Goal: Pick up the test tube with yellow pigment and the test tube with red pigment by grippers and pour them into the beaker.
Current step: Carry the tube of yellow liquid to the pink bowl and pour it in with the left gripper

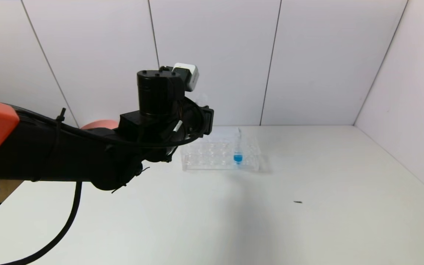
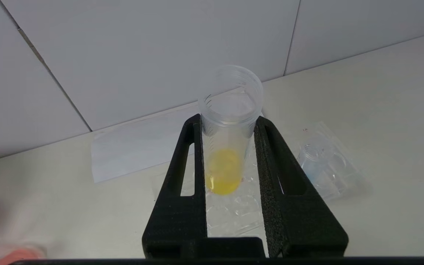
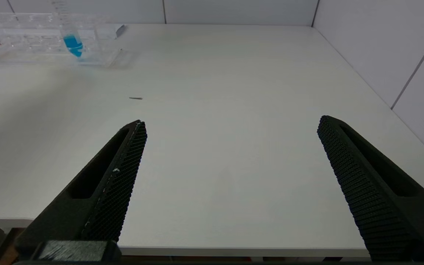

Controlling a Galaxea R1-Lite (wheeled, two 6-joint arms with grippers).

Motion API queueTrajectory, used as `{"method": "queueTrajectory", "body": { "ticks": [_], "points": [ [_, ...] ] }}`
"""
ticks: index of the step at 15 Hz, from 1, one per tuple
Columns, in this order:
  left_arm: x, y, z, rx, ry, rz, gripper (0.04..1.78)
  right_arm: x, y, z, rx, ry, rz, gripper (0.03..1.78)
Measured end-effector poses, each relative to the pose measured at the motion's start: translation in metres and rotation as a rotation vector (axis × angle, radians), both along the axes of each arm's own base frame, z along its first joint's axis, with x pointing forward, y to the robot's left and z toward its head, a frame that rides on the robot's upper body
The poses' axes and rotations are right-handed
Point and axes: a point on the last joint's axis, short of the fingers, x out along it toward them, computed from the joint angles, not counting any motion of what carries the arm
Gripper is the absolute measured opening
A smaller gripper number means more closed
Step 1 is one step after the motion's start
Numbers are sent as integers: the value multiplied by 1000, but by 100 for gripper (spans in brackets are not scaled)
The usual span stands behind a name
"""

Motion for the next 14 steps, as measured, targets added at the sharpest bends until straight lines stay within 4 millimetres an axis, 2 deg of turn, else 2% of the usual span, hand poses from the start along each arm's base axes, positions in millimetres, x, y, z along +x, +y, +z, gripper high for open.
{"method": "queueTrajectory", "body": {
  "ticks": [14],
  "points": [
    [7,53,21,-6,-7,108,44,0,0,0,0,0,0,170]
  ]
}}
